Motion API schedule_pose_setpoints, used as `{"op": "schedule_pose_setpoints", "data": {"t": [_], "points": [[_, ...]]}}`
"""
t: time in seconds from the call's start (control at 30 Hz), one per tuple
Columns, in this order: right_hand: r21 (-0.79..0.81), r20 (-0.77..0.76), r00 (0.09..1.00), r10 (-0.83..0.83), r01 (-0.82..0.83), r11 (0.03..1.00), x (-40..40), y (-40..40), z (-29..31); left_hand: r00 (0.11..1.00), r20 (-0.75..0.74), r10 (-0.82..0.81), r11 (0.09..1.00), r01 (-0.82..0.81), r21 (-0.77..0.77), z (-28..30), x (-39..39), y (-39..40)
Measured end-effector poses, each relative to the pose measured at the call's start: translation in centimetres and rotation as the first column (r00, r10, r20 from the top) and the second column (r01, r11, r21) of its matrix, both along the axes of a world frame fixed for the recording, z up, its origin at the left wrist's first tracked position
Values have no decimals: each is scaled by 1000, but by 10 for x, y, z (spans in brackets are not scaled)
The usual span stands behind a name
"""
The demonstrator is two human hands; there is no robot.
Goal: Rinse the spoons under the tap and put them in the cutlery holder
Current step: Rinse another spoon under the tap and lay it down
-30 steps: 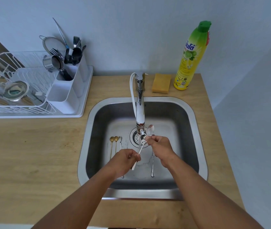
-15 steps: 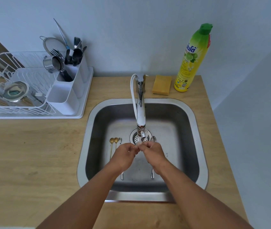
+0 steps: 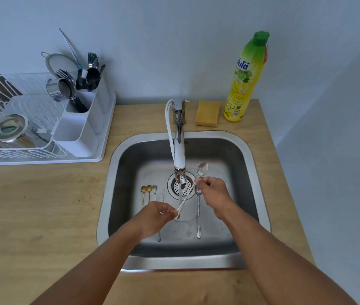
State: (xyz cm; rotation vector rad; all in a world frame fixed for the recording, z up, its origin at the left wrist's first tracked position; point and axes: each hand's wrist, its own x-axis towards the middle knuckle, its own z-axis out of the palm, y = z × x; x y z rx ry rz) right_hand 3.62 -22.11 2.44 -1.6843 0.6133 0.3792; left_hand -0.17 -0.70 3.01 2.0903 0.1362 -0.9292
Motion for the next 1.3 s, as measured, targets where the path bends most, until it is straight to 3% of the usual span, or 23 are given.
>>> {"op": "schedule_pose_setpoints", "data": {"t": [0.13,0.3,0.5,0.77,1.07,1.2,1.3], "points": [[-118,-27,992,127,-129,985,4,-17,-4,991,-85,-104,990,111,83,-12,-4,7],[-314,-176,947,268,-312,896,7,-41,-16,998,62,9,942,-30,334,-31,4,14],[-393,-311,906,286,-397,829,4,-47,-41,985,154,84,859,-149,490,-47,13,17],[-457,-384,875,295,-458,762,11,-39,-52,981,146,132,789,-193,583,-71,25,16],[-586,-453,823,343,-564,582,11,-33,-55,971,122,205,778,-237,581,-78,37,11],[-602,-428,845,320,-530,597,8,-34,-58,975,75,207,801,-213,560,-77,40,7],[-656,-328,903,278,-429,621,1,-35,-57,984,70,164,793,-174,584,-74,41,3]]}}
